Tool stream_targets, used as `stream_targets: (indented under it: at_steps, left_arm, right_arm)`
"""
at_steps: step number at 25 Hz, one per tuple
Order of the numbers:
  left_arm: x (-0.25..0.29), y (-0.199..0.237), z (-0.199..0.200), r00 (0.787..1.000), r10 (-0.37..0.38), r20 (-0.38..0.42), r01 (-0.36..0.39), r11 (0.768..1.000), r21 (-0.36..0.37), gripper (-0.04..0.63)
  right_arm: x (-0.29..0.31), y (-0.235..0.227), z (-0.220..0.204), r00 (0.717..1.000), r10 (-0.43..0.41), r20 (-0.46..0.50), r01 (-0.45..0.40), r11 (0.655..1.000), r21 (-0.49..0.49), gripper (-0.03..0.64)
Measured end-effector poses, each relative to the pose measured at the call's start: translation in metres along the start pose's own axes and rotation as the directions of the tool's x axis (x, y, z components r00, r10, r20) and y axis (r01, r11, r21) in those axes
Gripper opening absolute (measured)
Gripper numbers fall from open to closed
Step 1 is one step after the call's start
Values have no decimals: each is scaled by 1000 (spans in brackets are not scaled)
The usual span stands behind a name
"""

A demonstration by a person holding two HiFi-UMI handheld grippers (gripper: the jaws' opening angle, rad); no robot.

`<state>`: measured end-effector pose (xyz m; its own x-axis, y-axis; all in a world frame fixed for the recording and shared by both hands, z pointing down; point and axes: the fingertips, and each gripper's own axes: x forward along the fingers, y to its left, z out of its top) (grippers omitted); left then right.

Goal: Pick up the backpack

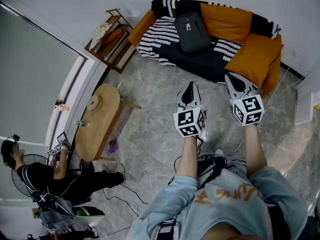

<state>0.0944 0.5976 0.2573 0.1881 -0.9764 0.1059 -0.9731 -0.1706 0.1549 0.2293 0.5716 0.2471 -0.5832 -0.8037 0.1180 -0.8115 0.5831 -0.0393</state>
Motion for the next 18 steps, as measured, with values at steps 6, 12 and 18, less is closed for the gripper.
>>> stream_targets:
  at_steps: [6,12,18]
  left_arm:
    - [22,40,-3,1000,-2,-2,2,1000,-18,21]
    - [52,91,-2,1000,-5,-27,3,998,-65,21]
    - [77,150,-4,998,12,-61,-19,993,-114,21]
  right_arm:
    - [41,10,-4,1000,5,-11,-5,1000,-2,28]
    - [93,19,0,999,-5,-34,6,1000,24,28]
    - [140,23,-7,996,-36,-86,39,999,35,28]
